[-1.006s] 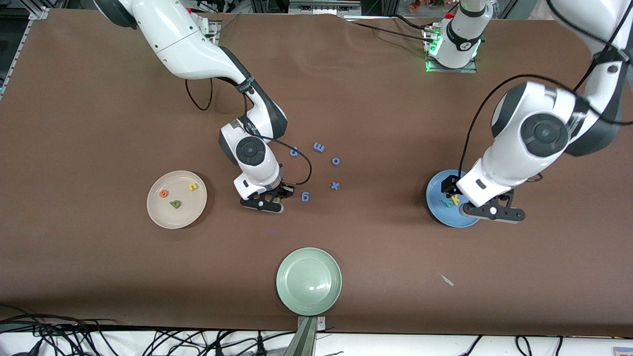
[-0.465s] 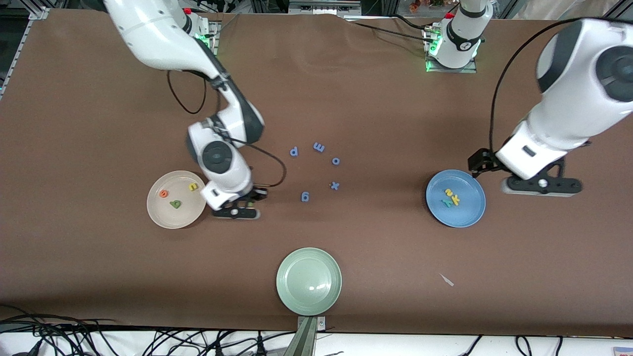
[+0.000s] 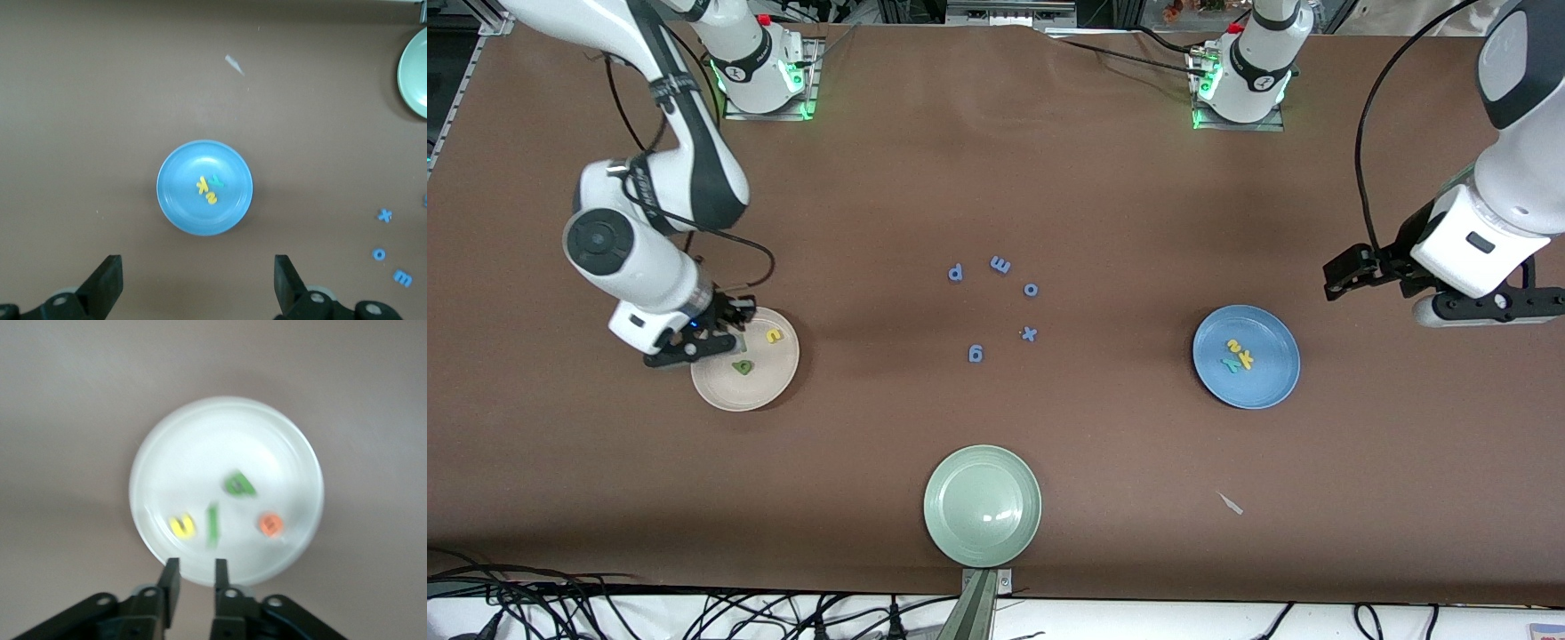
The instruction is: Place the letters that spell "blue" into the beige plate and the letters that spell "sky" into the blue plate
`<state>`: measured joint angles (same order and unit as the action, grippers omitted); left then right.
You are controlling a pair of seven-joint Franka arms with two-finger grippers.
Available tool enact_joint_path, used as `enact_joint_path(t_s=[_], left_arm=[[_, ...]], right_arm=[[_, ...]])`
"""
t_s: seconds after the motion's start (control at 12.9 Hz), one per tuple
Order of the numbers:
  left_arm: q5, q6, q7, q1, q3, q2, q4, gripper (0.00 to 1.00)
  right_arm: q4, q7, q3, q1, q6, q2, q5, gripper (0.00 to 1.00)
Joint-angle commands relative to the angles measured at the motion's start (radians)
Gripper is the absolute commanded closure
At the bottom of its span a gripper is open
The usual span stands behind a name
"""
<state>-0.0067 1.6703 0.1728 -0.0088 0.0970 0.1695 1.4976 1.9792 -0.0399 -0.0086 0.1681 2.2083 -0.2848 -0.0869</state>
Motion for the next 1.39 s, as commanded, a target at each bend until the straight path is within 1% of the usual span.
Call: enact_joint_path(t_s=[0.0,0.08,0.15,0.31,0.46,0.62,0.7,0.85,0.93,1.08,1.16,1.32], left_arm=[[-0.053,0.075,-0.061,-0.077,-0.129,-0.137,0.180,0.00],[-0.053,0.092,-0.065,-0.088,-0.135,-0.172,0.222,0.00],[-0.050,0.083,-0.062,-0.088,-0.134,-0.179,0.223,0.00],[-0.035,0.053,-0.067,-0.088,-0.129,-0.162,0.185,0.00],[-0.033,0.045,-0.136,-0.088,-0.128,-0.153,0.171,0.00],[-0.033,0.043,-0.142,-0.089,-0.125,-0.151,0.168,0.00],[-0.033,0.043,-0.142,-0.091,-0.125,-0.151,0.167,0.00],[-0.033,0.043,-0.142,-0.089,-0.125,-0.151,0.168,0.00],[-0.033,0.043,-0.144,-0.089,-0.125,-0.150,0.168,0.00],[-0.033,0.043,-0.144,-0.088,-0.125,-0.146,0.168,0.00],[-0.033,0.043,-0.144,-0.088,-0.125,-0.148,0.168,0.00],[-0.032,0.043,-0.144,-0.088,-0.125,-0.148,0.168,0.00]], right_arm=[[0.060,-0.008,0.007,0.014,-0.046,0.090,0.010,0.14],[0.029,-0.008,0.007,0.014,-0.094,0.101,0.015,0.00],[-0.011,-0.006,0.007,0.014,-0.157,0.114,0.016,0.00],[-0.110,0.003,0.012,0.016,-0.290,0.145,0.032,0.00],[-0.209,0.002,0.019,0.016,-0.393,0.185,0.038,0.00],[-0.305,0.002,0.018,0.016,-0.500,0.205,0.085,0.00],[-0.347,-0.001,0.013,0.016,-0.550,0.208,0.091,0.00],[-0.390,-0.008,-0.001,0.016,-0.596,0.214,0.088,0.00],[-0.393,-0.021,-0.029,0.018,-0.599,0.222,0.087,0.00],[-0.393,-0.058,-0.059,0.018,-0.611,0.226,0.088,0.00],[-0.401,-0.055,-0.062,0.015,-0.633,0.225,0.088,0.00],[-0.418,-0.045,-0.060,0.018,-0.634,0.222,0.090,0.00]])
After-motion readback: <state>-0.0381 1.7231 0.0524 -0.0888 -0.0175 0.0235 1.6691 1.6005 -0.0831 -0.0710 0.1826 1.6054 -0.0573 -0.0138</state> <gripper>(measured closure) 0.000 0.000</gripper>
